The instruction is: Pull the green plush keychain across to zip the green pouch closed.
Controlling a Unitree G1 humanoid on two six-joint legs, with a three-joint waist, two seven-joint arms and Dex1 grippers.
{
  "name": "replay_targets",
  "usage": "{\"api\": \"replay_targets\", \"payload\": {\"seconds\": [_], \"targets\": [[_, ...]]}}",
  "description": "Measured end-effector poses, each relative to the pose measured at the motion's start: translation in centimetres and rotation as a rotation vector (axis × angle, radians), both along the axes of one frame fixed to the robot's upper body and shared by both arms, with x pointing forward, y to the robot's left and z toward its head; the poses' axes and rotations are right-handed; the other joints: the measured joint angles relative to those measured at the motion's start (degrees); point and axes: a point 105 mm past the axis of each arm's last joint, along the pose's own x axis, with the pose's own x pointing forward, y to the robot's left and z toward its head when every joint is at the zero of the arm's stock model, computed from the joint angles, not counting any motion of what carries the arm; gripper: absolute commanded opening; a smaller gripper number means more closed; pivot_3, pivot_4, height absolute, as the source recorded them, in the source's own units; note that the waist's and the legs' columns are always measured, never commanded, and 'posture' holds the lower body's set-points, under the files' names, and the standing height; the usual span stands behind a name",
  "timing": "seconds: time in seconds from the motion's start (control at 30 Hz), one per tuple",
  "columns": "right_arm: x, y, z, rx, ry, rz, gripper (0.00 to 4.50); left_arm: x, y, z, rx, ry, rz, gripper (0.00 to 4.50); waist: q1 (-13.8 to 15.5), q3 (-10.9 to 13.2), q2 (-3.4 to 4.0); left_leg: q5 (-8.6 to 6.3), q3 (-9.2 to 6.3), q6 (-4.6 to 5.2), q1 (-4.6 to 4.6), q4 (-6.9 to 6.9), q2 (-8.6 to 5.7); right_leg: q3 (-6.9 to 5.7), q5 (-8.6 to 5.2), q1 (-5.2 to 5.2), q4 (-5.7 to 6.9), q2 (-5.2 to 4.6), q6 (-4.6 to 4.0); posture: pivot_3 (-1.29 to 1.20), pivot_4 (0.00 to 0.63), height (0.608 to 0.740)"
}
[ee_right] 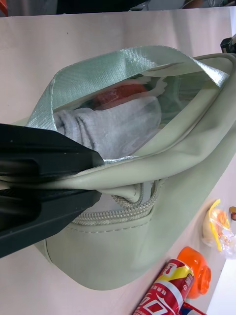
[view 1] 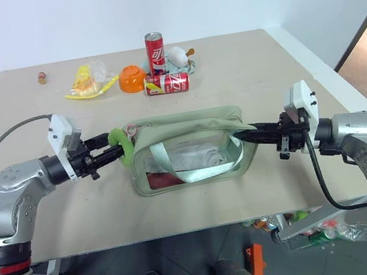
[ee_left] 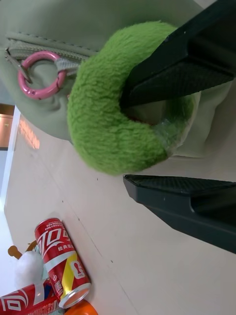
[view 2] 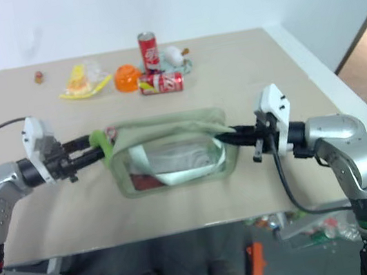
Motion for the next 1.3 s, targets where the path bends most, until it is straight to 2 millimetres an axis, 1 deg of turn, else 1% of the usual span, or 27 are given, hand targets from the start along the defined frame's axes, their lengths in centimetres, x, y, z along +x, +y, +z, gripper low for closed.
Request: {"api": "replay_targets", "payload": {"seconds": [0.1,0.13,0.3,0.33,0.57,0.67,0.73,0.8,0.83,0.87,0.97,1.0,1.07,1.13,1.23,1.27,1.3], "targets": [[0.0,-0.1,0.0,-0.002,0.0,-0.001,0.0,0.0,0.2,0.3,-0.009,-0.008,0.002,2.05,0.0,0.0,0.0,0.0,0.01,0.0,0.01,0.01,0.0,0.0,0.0,0.01,0.0,-0.01,0.01,0.0,0.15,0.74],[0.0,-0.1,0.0,-0.002,0.0,-0.001,0.0,-0.1,0.2,0.3,-0.01,-0.01,0.0,1.83,0.0,0.0,0.0,0.0,0.01,0.0,0.01,0.01,0.0,0.0,0.0,0.01,0.0,-0.01,0.01,0.0,0.15,0.74],[0.0,-0.1,0.0,-0.003,-0.001,-0.001,0.0,-0.2,0.5,0.8,-0.027,-0.021,-0.005,0.19,0.0,0.0,0.0,0.0,0.01,0.0,0.01,0.01,0.0,0.0,0.0,0.01,0.0,0.0,0.01,0.0,0.15,0.74],[0.0,-0.1,0.0,-0.003,-0.001,-0.001,0.0,-0.3,0.6,0.9,-0.027,-0.024,-0.002,0.03,0.0,0.0,0.0,0.0,0.0,0.0,0.01,0.01,0.0,0.0,0.0,0.01,0.0,0.0,0.01,0.0,0.15,0.74],[0.0,-0.1,0.0,-0.004,0.0,0.0,0.0,-0.4,0.7,1.1,-0.01,-0.033,-0.004,0.03,0.0,0.0,0.0,0.0,0.01,0.0,0.0,0.01,0.0,0.0,0.0,0.01,0.0,-0.01,0.01,0.0,0.15,0.74],[0.0,-0.1,0.0,-0.006,0.001,0.0,0.0,-0.3,0.5,1.7,-0.011,-0.05,-0.01,0.03,0.01,0.0,0.0,0.0,0.0,0.0,0.0,0.02,0.0,-0.01,0.0,0.01,0.0,-0.01,0.01,0.0,0.15,0.74],[-0.1,-0.2,0.0,-0.011,0.003,0.0,0.0,-0.2,0.0,3.4,-0.01,-0.101,-0.033,0.03,0.03,0.0,0.0,0.0,0.01,0.0,0.0,0.02,-0.01,0.0,0.0,0.02,0.0,-0.01,0.01,0.0,0.15,0.74],[-0.1,-0.2,0.0,-0.012,0.003,0.0,0.0,-0.2,-0.2,4.0,-0.012,-0.118,-0.043,0.03,0.04,0.0,0.0,0.0,0.0,0.0,-0.01,0.02,-0.01,-0.01,0.0,0.01,0.0,-0.01,0.02,0.0,0.15,0.74],[-0.1,-0.2,0.0,-0.013,0.003,0.0,0.0,-0.2,-0.6,4.7,-0.012,-0.138,-0.058,0.03,0.08,0.0,0.0,0.0,-0.01,0.0,-0.01,0.03,-0.01,-0.02,0.0,0.02,0.0,-0.01,0.02,0.0,0.15,0.74],[-0.1,-0.3,0.0,-0.016,0.003,-0.001,0.0,-0.3,-1.5,6.3,-0.003,-0.19,-0.097,0.03,0.18,0.0,-0.01,0.01,-0.04,0.0,-0.04,0.05,-0.02,-0.04,0.0,0.02,0.0,-0.01,0.02,0.0,0.15,0.74],[0.0,-0.4,0.0,-0.019,0.005,-0.005,0.0,-0.5,-3.0,7.8,0.0,-0.243,-0.152,0.03,0.24,0.0,0.0,0.0,-0.03,0.0,-0.03,0.08,-0.04,-0.03,0.0,0.06,-0.01,-0.02,0.05,0.0,0.15,0.74],[0.1,-0.5,0.0,-0.02,0.007,-0.008,0.0,-0.7,-4.6,8.5,-0.004,-0.27,-0.21,0.03,0.28,0.0,0.0,0.0,-0.03,0.0,-0.03,0.1,-0.07,-0.03,0.01,0.08,-0.01,-0.04,0.08,0.0,0.15,0.74],[0.1,-0.4,0.1,-0.023,0.002,-0.006,0.0,-0.9,-6.8,8.4,-0.01,-0.268,-0.295,0.03,0.27,0.0,0.0,0.01,-0.02,0.0,-0.02,0.1,-0.08,0.0,0.02,0.07,-0.01,-0.03,0.09,0.0,0.15,0.74],[0.2,-0.5,0.1,-0.023,0.003,-0.008,0.0,-0.9,-7.3,8.3,-0.01,-0.262,-0.312,0.03,0.22,0.0,0.0,0.0,-0.03,0.0,-0.02,0.1,-0.06,0.0,0.02,0.05,0.0,-0.01,0.09,0.0,0.15,0.74],[0.4,-0.7,0.0,-0.024,0.007,-0.022,0.0,-0.2,-9.7,8.9,-0.018,-0.291,-0.365,0.03,0.26,0.0,0.0,0.02,-0.12,0.01,-0.04,0.13,-0.07,-0.05,0.03,0.07,0.0,0.02,0.08,0.0,0.15,0.74],[0.4,-0.7,0.1,-0.024,0.006,-0.022,0.0,-0.2,-10.1,9.1,-0.018,-0.3,-0.373,0.03,0.31,0.0,0.0,0.02,-0.12,0.01,-0.04,0.15,-0.07,-0.05,0.03,0.08,0.0,0.02,0.08,0.0,0.15,0.74],[0.4,-0.7,0.1,-0.024,0.004,-0.023,0.0,-0.1,-11.5,9.3,-0.001,-0.321,-0.408,0.03,0.21,0.0,0.0,0.02,-0.08,0.01,-0.03,0.14,-0.08,0.01,0.03,0.08,0.0,0.01,0.1,0.0,0.15,0.74]]}}
